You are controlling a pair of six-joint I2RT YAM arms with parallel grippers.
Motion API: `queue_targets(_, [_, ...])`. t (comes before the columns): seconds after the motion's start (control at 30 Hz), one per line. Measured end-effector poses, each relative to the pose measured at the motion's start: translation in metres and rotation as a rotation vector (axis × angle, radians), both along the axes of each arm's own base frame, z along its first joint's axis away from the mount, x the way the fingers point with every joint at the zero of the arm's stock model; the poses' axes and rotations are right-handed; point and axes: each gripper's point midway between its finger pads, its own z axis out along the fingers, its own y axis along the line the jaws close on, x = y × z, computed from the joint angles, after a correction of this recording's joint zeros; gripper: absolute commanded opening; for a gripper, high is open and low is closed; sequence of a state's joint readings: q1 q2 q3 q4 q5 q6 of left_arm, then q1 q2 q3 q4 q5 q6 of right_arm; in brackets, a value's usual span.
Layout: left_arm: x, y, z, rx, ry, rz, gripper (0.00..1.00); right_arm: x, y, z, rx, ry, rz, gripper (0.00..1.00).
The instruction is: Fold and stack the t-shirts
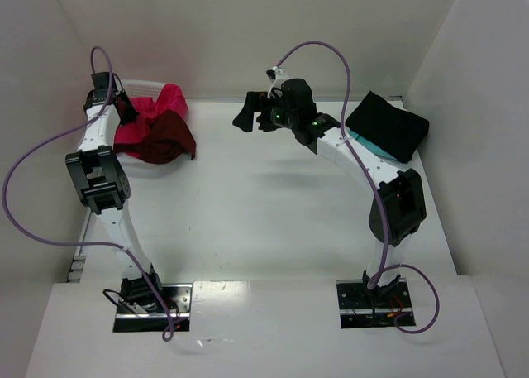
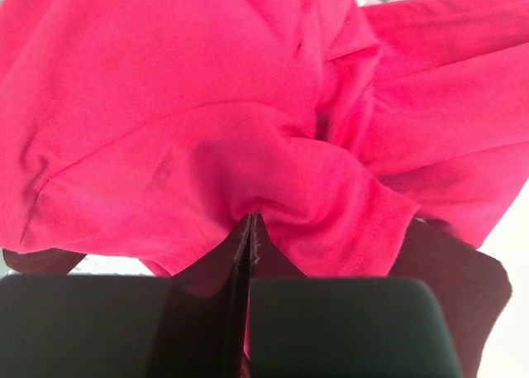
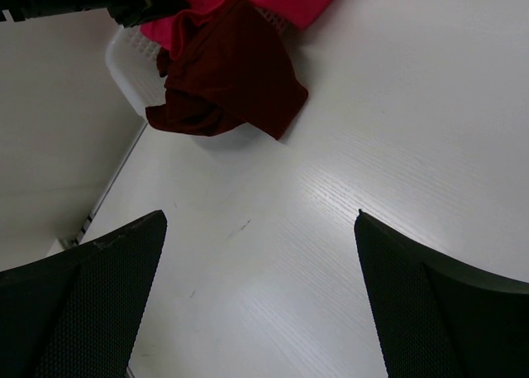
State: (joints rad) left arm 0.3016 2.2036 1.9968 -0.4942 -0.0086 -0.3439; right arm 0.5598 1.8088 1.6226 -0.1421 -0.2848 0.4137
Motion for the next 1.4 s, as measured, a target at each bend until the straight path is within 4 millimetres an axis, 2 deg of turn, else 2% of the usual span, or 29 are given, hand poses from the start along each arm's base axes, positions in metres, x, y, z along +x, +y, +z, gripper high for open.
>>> queue_targets(0.27, [0.004,-0.007,0.024,-0.018,-0.050,-0.034,0.00,0.000,0.000,0.000,0.000,0.001,0.000,1.00])
queue_targets(0.37, [0.005,-0.012,0.048,-0.014,-0.094,-0.051,0.00,0.000,0.000,0.000,0.000,0.001,0.000,1.00])
queue_targets(0.5, [0.002,-0.018,0.098,0.001,-0.187,-0.072,0.00,0.000,0.000,-0.002,0.001,0.007,-0.001,1.00])
queue_targets(0.63, [-0.002,-0.026,0.126,0.008,-0.239,-0.093,0.00,-0.002,0.000,-0.006,-0.003,0.016,-0.003,1.00])
queue_targets(0.73, [-0.004,-0.037,0.140,0.007,-0.256,-0.118,0.00,-0.002,0.002,-0.006,-0.003,0.014,-0.003,1.00])
queue_targets(0.8, [-0.002,-0.047,0.157,0.018,-0.276,-0.135,0.00,-0.003,0.002,-0.006,-0.004,0.015,-0.003,1.00])
queue_targets(0.93, [0.002,-0.068,0.208,0.068,-0.369,-0.180,0.54,-0.002,0.001,-0.006,-0.005,0.015,-0.006,1.00])
queue_targets(0.97, [0.003,-0.071,0.214,0.079,-0.384,-0.184,0.67,-0.003,0.001,-0.007,-0.005,0.015,-0.006,1.00])
queue_targets(1.0, [0.003,-0.073,0.212,0.085,-0.381,-0.184,0.70,-0.003,0.000,-0.009,-0.008,0.018,-0.008,1.00])
queue_targets(1.07, [0.002,-0.071,0.195,0.082,-0.347,-0.165,0.79,-0.004,-0.002,-0.015,-0.017,0.027,-0.015,1.00])
queue_targets(1.1, [0.001,-0.068,0.181,0.082,-0.313,-0.149,0.88,-0.004,-0.003,-0.017,-0.022,0.032,-0.019,1.00])
queue_targets(1.17, [-0.005,-0.062,0.140,0.077,-0.220,-0.118,0.93,-0.004,-0.005,-0.021,-0.030,0.037,-0.028,1.00])
queue_targets(1.23, [-0.014,-0.056,0.101,0.072,-0.127,-0.091,0.95,-0.004,-0.005,-0.023,-0.034,0.039,-0.031,1.00])
queue_targets(1.3, [-0.022,-0.054,0.077,0.068,-0.066,-0.078,0.95,-0.004,-0.006,-0.023,-0.034,0.038,-0.033,1.00])
queue_targets(1.33, [-0.024,-0.052,0.068,0.071,-0.043,-0.069,0.93,-0.004,-0.006,-0.022,-0.034,0.037,-0.033,1.00])
queue_targets(1.4, [-0.024,-0.050,0.063,0.076,-0.033,-0.060,0.92,-0.004,-0.006,-0.023,-0.034,0.038,-0.033,1.00])
